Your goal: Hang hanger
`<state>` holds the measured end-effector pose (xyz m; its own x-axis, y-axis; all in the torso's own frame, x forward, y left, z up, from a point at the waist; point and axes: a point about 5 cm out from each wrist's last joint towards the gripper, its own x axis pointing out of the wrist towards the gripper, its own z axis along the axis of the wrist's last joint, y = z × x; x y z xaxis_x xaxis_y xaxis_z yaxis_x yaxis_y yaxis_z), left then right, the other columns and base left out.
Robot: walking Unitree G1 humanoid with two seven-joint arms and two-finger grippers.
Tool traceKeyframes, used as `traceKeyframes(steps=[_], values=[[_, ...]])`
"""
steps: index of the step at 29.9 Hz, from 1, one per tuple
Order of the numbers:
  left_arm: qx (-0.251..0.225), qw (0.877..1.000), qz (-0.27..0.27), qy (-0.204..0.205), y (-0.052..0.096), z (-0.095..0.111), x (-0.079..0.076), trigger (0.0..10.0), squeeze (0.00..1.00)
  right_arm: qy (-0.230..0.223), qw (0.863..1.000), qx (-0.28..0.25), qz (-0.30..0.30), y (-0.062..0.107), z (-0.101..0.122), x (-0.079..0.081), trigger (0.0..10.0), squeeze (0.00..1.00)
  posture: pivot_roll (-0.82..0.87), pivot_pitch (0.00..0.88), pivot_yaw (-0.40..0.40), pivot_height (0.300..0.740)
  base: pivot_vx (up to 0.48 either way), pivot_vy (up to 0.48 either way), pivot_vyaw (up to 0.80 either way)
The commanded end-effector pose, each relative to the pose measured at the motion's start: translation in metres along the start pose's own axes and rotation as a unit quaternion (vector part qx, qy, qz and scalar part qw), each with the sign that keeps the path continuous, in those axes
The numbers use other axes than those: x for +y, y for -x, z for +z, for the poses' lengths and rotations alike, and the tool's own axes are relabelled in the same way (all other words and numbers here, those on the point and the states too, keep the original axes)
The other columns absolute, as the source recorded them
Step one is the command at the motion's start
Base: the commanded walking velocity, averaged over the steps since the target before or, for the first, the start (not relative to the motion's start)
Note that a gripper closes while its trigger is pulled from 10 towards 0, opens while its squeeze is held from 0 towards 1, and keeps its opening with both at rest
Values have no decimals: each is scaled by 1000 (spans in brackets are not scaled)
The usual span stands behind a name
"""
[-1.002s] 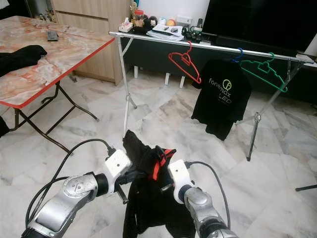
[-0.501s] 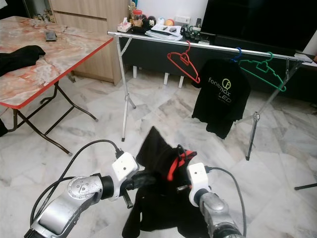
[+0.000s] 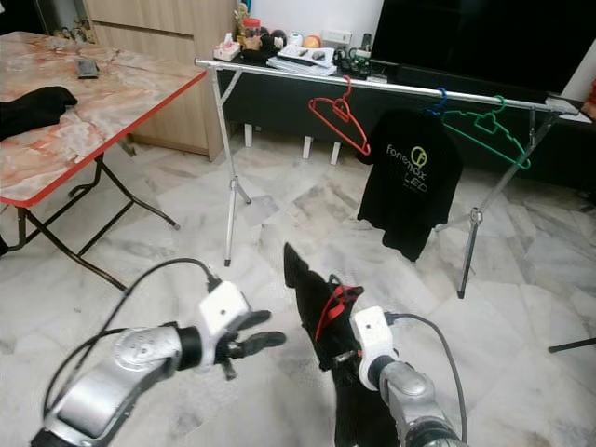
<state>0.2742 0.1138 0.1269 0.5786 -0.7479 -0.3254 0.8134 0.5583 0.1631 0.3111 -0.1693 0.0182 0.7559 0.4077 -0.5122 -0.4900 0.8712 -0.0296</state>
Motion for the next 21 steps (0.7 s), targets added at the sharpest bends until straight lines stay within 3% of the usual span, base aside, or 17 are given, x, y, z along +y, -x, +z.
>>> traceKeyframes(steps=[1, 4, 9, 18, 19, 21], values=[[9, 1000, -2, -11, 7, -3, 0, 10000, 1000, 66, 997, -5, 38, -7, 21, 4, 0, 0, 142, 58, -88, 740, 0, 0, 0], [26, 1000, -5, -17, 13, -9, 0, 10000, 1000, 99, 992, -5, 73, -9, 35, 6, 0, 0, 145, 57, -91, 740, 0, 0, 0], [51, 998, -12, -28, 18, -19, -3, 10000, 1000, 111, 985, -16, 128, -9, 51, 6, 0, 0, 145, 56, -91, 740, 0, 0, 0], [77, 996, -23, -50, 29, -26, -3, 10000, 1000, 165, 959, 32, 229, -2, 50, 8, 0, 0, 151, 45, -93, 740, 0, 0, 0], [73, 995, -29, -60, 34, -23, -1, 10000, 0, 182, 951, 48, 245, 0, 47, 8, 0, 0, 157, 40, -96, 740, 0, 0, 0], [71, 995, -33, -60, 35, -22, -1, 10000, 0, 184, 949, 53, 251, 0, 46, 8, 0, 0, 161, 35, -98, 740, 0, 0, 0]])
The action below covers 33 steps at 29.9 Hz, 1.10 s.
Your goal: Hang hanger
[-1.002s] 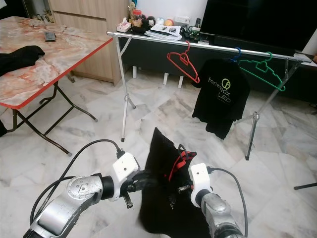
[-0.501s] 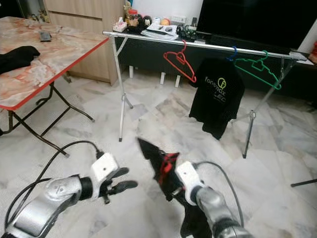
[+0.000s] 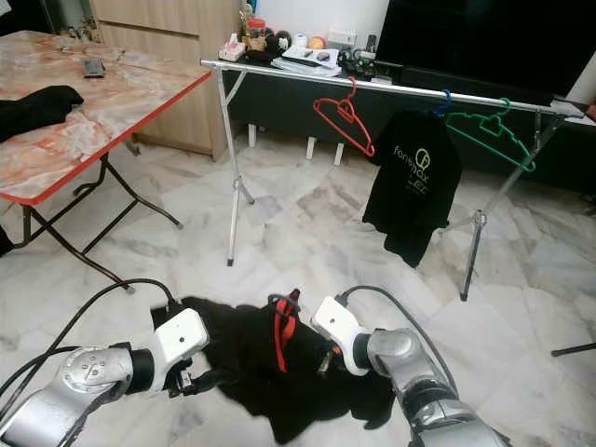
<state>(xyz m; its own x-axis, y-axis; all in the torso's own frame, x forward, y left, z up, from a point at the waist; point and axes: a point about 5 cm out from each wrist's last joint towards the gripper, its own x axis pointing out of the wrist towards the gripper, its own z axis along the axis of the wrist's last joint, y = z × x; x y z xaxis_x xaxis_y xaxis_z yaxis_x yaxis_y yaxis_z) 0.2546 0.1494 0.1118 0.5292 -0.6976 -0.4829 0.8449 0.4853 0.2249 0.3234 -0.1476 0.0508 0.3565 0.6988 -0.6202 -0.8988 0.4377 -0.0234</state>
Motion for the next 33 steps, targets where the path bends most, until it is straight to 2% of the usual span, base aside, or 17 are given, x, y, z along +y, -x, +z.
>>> traceKeyframes(steps=[1, 6, 13, 19, 25, 33], values=[[-13, 1000, -12, -16, 4, 6, -3, 10000, 0, 19, 1000, 5, 8, 4, 4, -4, 0, 0, 161, 35, -98, 740, 0, 0, 0], [-6, 999, -30, -8, 5, 3, -6, 10000, 0, 29, 998, 18, 48, 4, 0, 2, 0, 0, 170, 22, -101, 740, 0, 0, 0], [-17, 999, -33, 0, -5, 1, -7, 10000, 0, 38, 992, 18, 122, 3, -2, 12, 0, 0, 169, 12, -100, 740, 0, 0, 0], [-23, 998, -54, 9, -9, 1, -10, 10000, 0, 47, 989, 16, 138, 3, -2, 15, 0, 0, 163, 9, -97, 740, 0, 0, 0], [-22, 994, -99, 28, -19, -3, -19, 10000, 0, 54, 986, 1, 159, 2, 0, 18, 0, 0, 162, 23, -99, 740, 0, 0, 0], [-32, 993, -107, 40, -24, -3, -19, 10000, 0, 54, 983, -21, 174, 1, 4, 20, 0, 0, 163, 28, -99, 740, 0, 0, 0]])
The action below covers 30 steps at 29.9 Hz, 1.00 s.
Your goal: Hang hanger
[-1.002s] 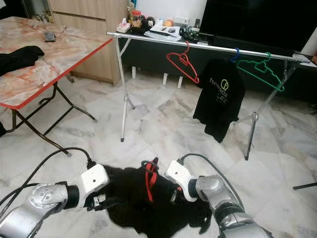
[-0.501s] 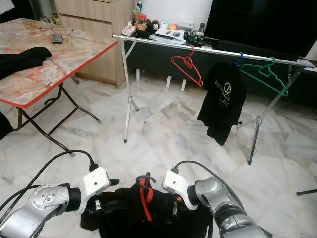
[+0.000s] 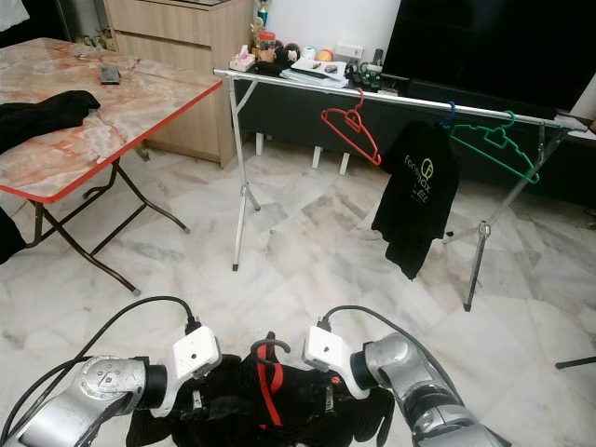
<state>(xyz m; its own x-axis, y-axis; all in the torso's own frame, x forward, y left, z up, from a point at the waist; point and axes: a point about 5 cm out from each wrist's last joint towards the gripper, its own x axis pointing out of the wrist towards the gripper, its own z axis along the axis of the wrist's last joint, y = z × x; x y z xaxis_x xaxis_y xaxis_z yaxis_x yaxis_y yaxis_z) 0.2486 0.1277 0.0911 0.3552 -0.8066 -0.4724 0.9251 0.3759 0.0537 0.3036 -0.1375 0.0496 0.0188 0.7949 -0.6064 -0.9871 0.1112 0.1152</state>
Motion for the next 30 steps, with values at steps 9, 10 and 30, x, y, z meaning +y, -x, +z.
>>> traceKeyframes(steps=[9, 10, 30], values=[[-22, 1000, -9, 6, -8, 4, 4, 10000, 0, 3, 999, -53, 10, 0, 11, -1, 0, 0, 164, 34, -98, 740, 0, 0, 0], [-25, 1000, -8, 9, -9, 5, 4, 7961, 0, 2, 998, -57, 10, 0, 12, -1, 0, 0, 163, 40, -97, 740, 0, 0, 0], [-35, 999, -21, 23, -12, 4, 5, 0, 0, 1, 997, -74, 4, 1, 20, -5, 0, 0, 162, 48, -96, 740, 0, 0, 0]])
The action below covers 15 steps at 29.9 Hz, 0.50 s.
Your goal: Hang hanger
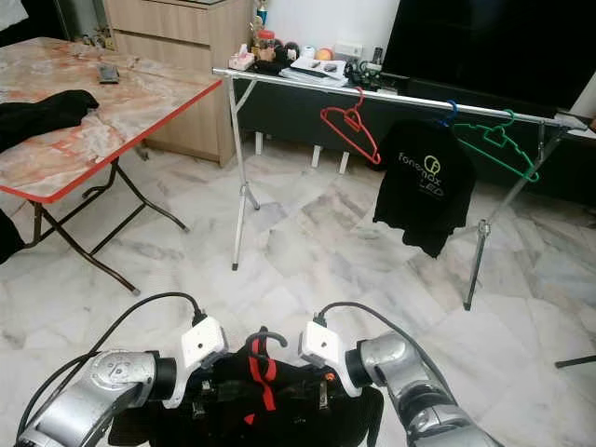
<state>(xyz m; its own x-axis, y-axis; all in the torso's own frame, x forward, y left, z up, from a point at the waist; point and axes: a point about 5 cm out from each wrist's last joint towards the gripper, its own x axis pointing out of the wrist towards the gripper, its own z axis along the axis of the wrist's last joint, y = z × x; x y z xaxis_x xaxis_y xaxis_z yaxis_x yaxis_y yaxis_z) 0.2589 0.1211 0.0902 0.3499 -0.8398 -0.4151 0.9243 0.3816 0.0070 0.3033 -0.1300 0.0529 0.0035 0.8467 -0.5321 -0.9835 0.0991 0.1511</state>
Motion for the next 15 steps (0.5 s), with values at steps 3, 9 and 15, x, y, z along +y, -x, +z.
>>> traceKeyframes(steps=[3, 9, 15], values=[[-3, 1000, -15, 3, -3, 0, -2, 0, 0, 14, 999, -33, -11, 4, 15, -7, 0, 0, 162, 48, -96, 740, 0, 0, 0], [-9, 1000, -17, 10, -4, 1, -1, 0, 0, 13, 999, -45, -15, 6, 22, -10, 0, 0, 161, 51, -99, 740, 0, 0, 0], [-10, 1000, -22, 11, -5, 1, -2, 0, 0, 13, 998, -51, -16, 6, 26, -12, 0, 0, 159, 49, -98, 740, 0, 0, 0]])
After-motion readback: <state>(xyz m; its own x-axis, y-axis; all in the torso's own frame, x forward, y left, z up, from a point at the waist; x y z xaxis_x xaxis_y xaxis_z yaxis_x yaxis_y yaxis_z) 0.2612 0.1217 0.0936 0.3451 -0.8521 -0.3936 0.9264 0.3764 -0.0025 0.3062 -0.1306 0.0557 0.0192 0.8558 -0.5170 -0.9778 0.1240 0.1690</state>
